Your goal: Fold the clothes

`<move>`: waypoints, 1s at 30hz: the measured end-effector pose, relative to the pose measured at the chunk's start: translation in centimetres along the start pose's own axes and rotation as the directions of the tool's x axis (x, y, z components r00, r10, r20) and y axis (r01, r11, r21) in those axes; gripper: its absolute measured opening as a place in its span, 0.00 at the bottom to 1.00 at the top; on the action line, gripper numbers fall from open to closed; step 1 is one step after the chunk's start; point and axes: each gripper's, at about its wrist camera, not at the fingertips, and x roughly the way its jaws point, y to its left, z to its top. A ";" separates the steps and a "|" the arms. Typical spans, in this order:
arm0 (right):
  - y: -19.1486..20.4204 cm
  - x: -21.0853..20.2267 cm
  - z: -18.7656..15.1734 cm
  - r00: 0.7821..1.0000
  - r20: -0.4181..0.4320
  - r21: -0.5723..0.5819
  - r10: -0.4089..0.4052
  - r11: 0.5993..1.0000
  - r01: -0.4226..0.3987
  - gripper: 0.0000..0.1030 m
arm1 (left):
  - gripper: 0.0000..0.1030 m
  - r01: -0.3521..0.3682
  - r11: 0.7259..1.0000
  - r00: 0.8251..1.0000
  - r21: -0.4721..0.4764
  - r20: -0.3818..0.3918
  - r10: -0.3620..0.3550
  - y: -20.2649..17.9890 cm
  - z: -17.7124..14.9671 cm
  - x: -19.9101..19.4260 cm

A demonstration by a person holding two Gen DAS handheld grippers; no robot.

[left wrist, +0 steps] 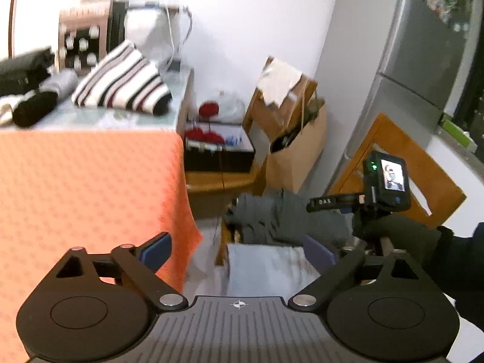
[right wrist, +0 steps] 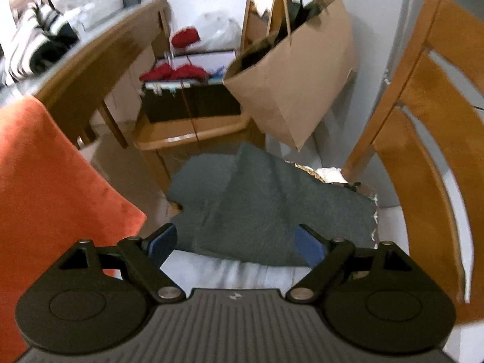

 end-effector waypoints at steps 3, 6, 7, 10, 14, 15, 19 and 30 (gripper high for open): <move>1.8 -4.1 -0.9 0.999 0.037 0.002 -0.009 1.000 0.009 0.89 | 0.98 0.031 0.999 0.998 0.038 0.048 -0.032 1.3 -0.3 -3.0; 4.0 -8.5 -2.0 0.996 0.083 0.006 -0.024 1.000 0.024 0.93 | 1.00 0.062 0.995 0.994 0.072 0.090 -0.069 3.1 -0.6 -5.7; 4.7 -9.8 -2.4 0.995 0.099 0.003 -0.031 1.000 0.030 0.94 | 1.00 0.069 0.994 0.992 0.084 0.099 -0.077 3.6 -0.7 -6.4; 6.8 -13.5 -3.7 0.989 0.138 -0.007 -0.056 0.998 0.058 0.98 | 1.00 0.062 0.989 0.991 0.131 0.108 -0.077 5.2 -0.6 -8.4; 9.5 -18.5 -5.0 0.984 0.159 -0.002 -0.077 0.997 0.078 1.00 | 1.00 0.044 0.986 0.995 0.159 0.082 -0.057 6.6 0.4 -10.9; 10.1 -19.7 -5.3 0.983 0.160 0.000 -0.092 0.996 0.093 1.00 | 1.00 0.041 0.986 0.996 0.159 0.076 -0.053 6.9 0.8 -11.4; 11.9 -23.8 -6.1 0.973 0.171 0.001 -0.153 0.988 0.155 1.00 | 1.00 0.065 0.982 0.995 0.180 0.066 -0.078 7.4 2.1 -12.9; 13.3 -31.0 -7.4 0.920 0.322 0.101 -0.224 0.974 0.202 1.00 | 1.00 0.004 0.983 0.998 0.182 0.060 -0.015 7.5 3.6 -13.4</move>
